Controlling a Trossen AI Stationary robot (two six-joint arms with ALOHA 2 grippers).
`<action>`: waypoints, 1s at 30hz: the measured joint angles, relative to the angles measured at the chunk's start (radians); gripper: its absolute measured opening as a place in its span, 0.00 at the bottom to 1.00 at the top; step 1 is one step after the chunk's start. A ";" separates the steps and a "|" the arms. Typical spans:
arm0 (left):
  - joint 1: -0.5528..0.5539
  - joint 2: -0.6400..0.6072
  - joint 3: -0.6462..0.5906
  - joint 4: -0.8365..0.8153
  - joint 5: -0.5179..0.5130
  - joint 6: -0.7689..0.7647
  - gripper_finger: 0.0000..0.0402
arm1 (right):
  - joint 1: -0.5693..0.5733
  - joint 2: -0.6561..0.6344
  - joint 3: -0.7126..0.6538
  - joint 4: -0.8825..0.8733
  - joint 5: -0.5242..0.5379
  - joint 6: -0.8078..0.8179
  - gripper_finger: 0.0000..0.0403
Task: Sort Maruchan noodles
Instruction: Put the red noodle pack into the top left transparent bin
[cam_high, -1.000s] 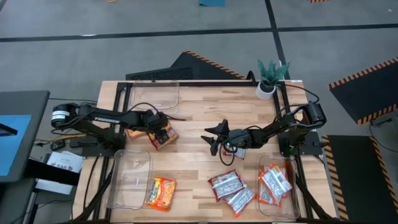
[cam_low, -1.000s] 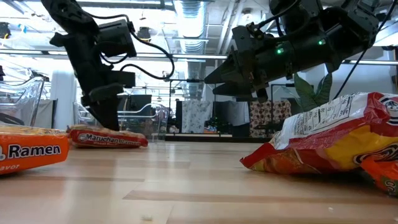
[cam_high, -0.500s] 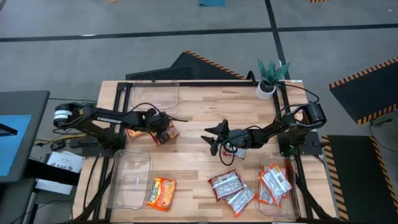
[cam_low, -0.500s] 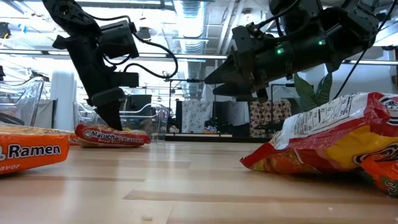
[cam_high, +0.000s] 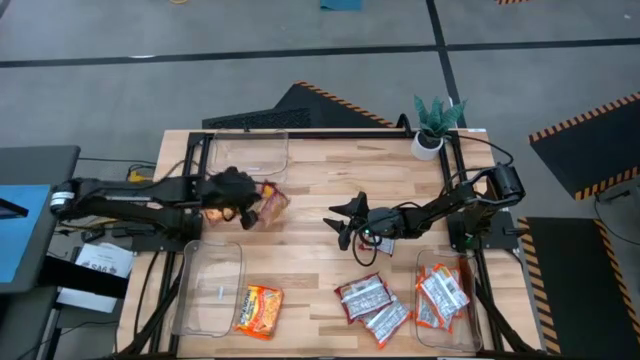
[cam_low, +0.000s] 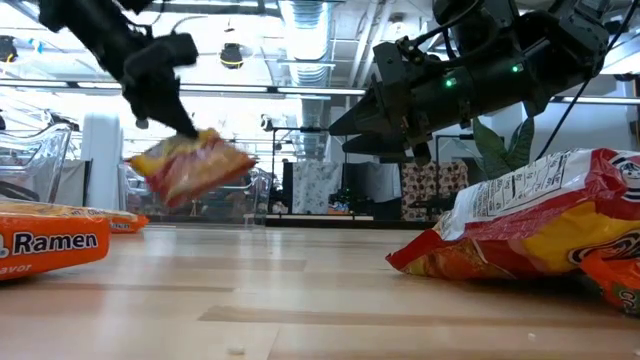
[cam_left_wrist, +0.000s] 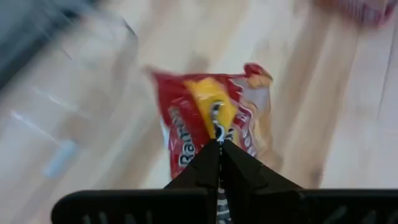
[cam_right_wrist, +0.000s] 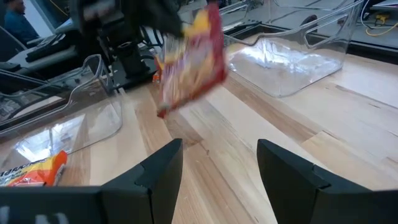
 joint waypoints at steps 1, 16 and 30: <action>0.000 -0.031 0.000 0.004 -0.022 0.015 0.00 | 0.000 0.000 0.000 0.000 0.000 0.000 0.57; 0.144 -0.166 0.111 0.100 -0.403 0.319 0.00 | 0.000 0.000 0.000 0.003 0.001 0.008 0.57; 0.491 0.070 0.111 0.101 -0.308 0.276 0.00 | 0.000 0.000 0.000 -0.006 0.002 0.008 0.57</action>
